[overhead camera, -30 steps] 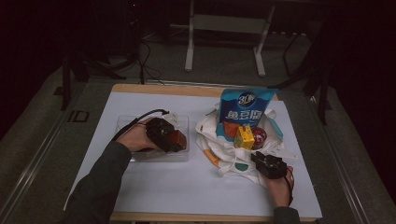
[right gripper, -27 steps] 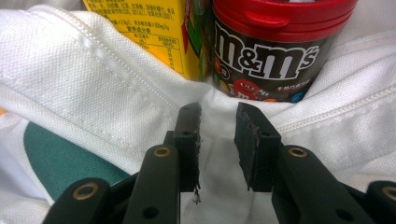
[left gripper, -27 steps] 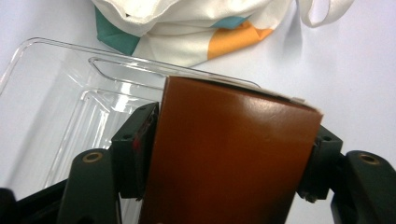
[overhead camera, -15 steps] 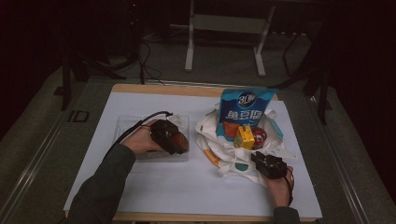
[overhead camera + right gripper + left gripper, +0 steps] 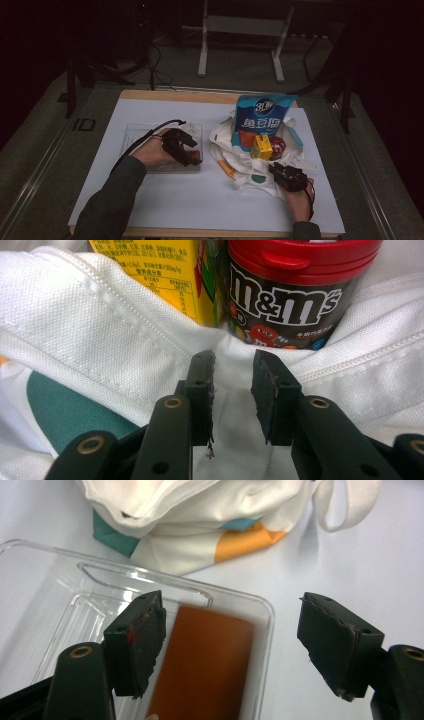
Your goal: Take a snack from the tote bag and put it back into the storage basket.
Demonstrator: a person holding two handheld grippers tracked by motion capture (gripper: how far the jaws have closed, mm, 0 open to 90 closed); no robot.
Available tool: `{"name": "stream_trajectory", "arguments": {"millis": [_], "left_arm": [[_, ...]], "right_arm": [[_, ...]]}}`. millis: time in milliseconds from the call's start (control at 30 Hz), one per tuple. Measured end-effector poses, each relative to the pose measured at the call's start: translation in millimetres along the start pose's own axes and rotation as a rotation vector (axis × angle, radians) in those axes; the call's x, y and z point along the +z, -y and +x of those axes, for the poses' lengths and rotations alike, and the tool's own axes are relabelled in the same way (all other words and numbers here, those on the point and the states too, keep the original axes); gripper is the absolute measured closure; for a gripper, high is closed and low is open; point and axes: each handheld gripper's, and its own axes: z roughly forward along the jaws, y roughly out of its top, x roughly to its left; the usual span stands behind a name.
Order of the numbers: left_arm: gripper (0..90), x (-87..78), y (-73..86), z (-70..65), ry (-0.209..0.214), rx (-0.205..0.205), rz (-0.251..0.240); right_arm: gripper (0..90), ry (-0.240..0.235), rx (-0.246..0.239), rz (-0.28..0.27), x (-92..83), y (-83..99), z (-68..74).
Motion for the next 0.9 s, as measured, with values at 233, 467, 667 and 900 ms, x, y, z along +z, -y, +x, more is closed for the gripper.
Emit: {"name": "stream_trajectory", "arguments": {"millis": [233, 467, 667, 900], "left_arm": [[27.1, -5.6, -0.8, -3.9, -0.027, 0.006, -0.049], [27.8, -12.4, 1.0, -5.9, -0.059, -0.006, -0.114], [28.8, -18.8, 0.2, -8.1, -0.086, -0.025, -0.179], [28.9, -23.7, -1.9, -8.8, -0.105, -0.041, -0.221]], "right_arm": [[70.0, -0.002, 0.001, -0.001, -0.1, 0.0, -0.1], [69.0, -0.007, 0.003, -0.003, -0.1, 0.1, -0.5], [69.0, -0.007, 0.003, -0.003, -0.1, 0.2, -0.5], [69.0, -0.007, 0.003, -0.002, -0.1, 0.1, -0.5]]}}
